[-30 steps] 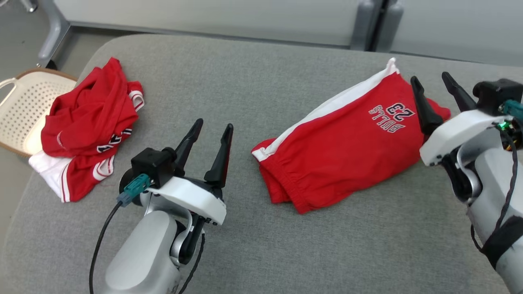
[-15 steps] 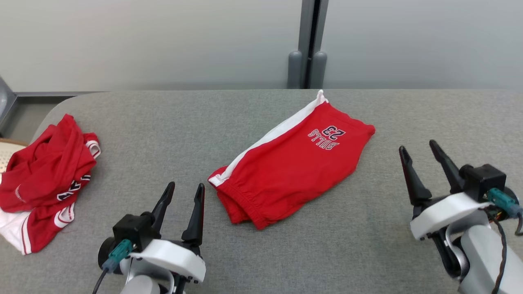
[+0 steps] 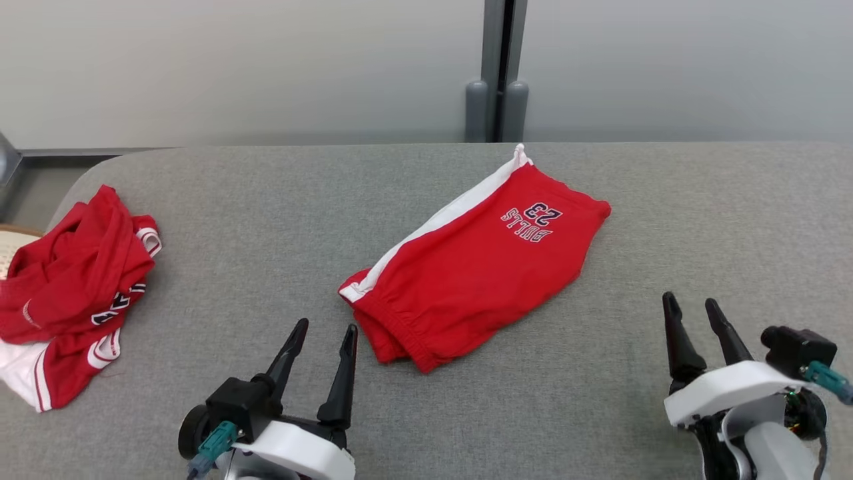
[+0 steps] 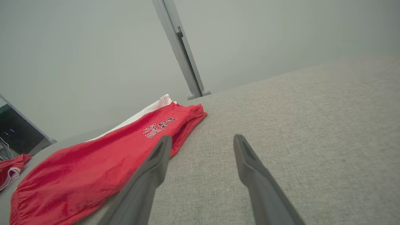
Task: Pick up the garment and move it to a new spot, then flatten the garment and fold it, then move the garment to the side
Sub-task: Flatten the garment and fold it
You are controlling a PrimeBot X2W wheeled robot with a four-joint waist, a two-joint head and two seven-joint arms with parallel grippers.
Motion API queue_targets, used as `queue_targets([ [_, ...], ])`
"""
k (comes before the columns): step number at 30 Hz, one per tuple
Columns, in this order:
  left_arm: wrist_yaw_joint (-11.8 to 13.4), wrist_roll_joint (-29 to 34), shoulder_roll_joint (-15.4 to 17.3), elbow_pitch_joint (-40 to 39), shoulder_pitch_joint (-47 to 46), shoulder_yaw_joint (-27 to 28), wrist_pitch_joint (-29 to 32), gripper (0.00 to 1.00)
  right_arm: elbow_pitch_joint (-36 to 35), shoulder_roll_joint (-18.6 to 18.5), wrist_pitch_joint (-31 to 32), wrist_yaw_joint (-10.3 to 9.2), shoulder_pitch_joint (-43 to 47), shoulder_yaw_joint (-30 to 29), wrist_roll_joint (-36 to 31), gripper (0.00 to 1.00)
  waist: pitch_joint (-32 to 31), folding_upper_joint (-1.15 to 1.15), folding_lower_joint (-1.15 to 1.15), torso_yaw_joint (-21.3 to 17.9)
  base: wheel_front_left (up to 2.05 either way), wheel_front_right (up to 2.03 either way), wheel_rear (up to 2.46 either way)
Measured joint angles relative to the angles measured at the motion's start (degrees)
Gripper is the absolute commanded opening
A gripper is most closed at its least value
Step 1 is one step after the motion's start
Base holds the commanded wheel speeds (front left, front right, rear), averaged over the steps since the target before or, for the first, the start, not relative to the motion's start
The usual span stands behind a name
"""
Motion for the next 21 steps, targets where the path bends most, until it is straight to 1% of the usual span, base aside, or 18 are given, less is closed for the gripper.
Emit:
queue_targets([
  [2,0.01,0.00,-0.01,-0.12,-0.77,-0.98,-0.01,1.00,1.47,0.29,1.54,0.00,-2.02,-1.27,3.63,1.00,0.72,0.00,0.00,1.12,0.00,0.00,0.00],
  [7,0.04,-0.08,0.01,0.03,-2.16,-2.87,-0.01,1.00,5.43,0.13,5.45,0.00,-6.98,-3.68,10.34,1.00,2.82,0.00,0.00,4.49,0.00,0.00,0.00],
  [12,0.04,-0.64,0.02,-0.03,-3.42,-4.99,-0.01,1.00,11.25,-0.63,11.62,0.00,-12.70,-7.03,16.69,1.00,5.37,0.00,0.00,7.87,0.00,0.00,0.00],
  [15,0.31,-1.12,0.01,-0.57,-4.60,-6.19,0.00,1.00,14.62,-1.55,14.84,0.00,-16.22,-8.95,19.36,1.00,6.91,0.00,0.00,9.87,0.00,0.00,0.00],
  [21,0.59,-0.96,0.02,-0.98,-6.53,-8.76,-0.01,1.00,19.27,-3.94,18.55,-0.01,-21.45,-9.94,21.00,1.00,9.50,0.00,0.00,13.59,0.00,0.00,0.00],
])
